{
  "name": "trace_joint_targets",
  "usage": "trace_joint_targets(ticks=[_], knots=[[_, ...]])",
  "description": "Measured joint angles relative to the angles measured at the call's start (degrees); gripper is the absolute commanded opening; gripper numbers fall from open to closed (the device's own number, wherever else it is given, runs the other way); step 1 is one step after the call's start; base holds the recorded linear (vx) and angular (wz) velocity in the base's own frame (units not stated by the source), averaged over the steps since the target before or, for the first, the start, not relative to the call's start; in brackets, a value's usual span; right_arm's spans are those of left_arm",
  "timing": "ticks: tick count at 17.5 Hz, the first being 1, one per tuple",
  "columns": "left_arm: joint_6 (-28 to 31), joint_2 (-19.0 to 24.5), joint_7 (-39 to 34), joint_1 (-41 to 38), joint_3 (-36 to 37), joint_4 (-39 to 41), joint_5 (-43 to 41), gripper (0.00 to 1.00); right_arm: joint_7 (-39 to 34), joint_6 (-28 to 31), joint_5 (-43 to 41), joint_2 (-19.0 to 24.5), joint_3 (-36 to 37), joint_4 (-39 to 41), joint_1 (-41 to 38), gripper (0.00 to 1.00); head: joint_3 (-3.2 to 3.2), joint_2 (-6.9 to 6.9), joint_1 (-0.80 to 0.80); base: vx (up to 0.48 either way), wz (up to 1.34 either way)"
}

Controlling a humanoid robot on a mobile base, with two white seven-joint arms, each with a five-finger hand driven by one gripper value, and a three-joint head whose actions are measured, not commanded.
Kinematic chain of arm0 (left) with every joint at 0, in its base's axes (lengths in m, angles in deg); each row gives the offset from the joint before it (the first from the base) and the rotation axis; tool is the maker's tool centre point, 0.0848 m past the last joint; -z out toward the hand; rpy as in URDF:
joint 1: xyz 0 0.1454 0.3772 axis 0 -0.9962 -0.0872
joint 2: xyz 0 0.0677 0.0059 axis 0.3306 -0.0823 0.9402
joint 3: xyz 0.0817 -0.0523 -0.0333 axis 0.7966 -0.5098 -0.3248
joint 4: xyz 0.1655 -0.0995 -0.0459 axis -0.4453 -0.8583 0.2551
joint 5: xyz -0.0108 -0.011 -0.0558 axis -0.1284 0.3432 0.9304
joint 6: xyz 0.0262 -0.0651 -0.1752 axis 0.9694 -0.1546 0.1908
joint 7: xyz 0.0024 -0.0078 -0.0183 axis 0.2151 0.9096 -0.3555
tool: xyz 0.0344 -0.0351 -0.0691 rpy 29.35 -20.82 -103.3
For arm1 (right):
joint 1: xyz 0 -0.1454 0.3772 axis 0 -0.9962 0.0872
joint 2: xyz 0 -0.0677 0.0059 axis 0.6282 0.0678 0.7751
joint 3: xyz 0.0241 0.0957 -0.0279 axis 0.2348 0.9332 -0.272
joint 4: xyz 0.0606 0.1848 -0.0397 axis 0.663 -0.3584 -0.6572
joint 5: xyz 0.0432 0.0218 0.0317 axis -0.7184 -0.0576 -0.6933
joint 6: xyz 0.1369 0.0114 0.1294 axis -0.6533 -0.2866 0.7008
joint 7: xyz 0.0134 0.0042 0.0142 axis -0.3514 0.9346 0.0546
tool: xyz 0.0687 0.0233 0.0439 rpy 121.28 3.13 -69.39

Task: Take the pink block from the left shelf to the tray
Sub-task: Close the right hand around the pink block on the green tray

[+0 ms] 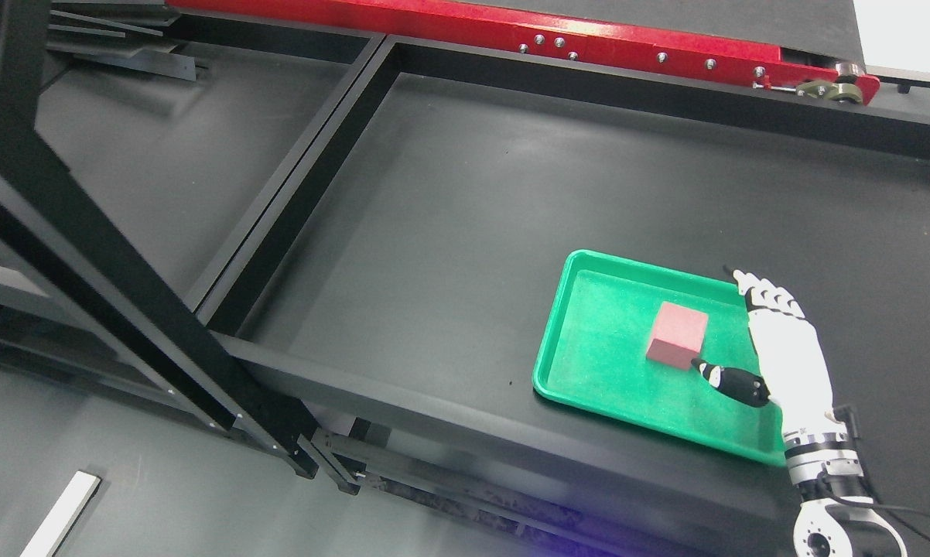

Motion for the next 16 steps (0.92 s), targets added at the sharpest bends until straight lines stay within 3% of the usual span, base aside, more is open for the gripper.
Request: trace_joint_targets(ticks=[6, 16], knots=[[0.0, 0.0, 0.0, 0.0, 0.0, 0.0, 0.0, 1.00, -9.3, 0.2, -0.1, -0.4, -0.5, 0.0, -1.2, 1.00, 0.00, 0.00, 0.00, 0.140, 0.01], [0.0, 0.0, 0.0, 0.0, 0.0, 0.0, 0.0, 1.00, -12.1, 0.7, 0.1, -1.0, -2.0, -0.3, -2.6, 0.99, 0.00, 0.00, 0.00, 0.050, 0.01]])
